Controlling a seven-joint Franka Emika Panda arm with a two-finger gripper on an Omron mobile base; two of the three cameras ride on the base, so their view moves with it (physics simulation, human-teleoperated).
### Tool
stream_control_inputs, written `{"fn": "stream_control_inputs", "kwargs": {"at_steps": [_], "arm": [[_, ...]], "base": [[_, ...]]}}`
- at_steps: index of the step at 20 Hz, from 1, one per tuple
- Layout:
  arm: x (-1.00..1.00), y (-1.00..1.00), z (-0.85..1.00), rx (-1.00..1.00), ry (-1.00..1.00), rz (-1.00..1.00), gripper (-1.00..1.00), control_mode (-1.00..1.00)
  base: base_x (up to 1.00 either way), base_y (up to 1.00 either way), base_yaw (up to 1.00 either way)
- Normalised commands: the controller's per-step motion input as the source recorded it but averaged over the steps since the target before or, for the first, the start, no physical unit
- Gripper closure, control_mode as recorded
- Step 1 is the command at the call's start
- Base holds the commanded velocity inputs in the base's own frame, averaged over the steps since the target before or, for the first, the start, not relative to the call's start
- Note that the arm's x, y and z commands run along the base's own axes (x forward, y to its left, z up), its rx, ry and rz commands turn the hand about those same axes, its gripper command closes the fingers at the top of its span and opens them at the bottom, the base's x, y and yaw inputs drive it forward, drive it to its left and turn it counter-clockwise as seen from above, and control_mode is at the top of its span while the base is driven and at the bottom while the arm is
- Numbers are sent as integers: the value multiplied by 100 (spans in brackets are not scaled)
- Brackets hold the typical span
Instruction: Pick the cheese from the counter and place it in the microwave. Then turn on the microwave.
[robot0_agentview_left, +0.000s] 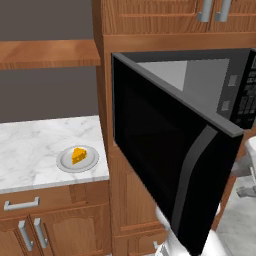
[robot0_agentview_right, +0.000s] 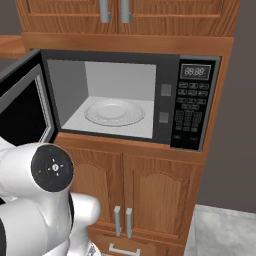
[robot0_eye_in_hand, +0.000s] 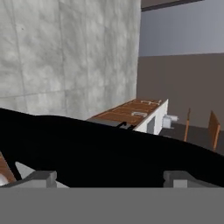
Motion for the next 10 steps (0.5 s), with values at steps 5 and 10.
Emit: {"fn": "stream_control_inputs", "kwargs": {"at_steps": [5, 10], "arm": [[-16, 23, 0, 0, -6, 0, -100, -100], [-17, 20, 0, 0, -7, 0, -100, -100]], "base": [[0, 0, 0], [0, 0, 0]]}}
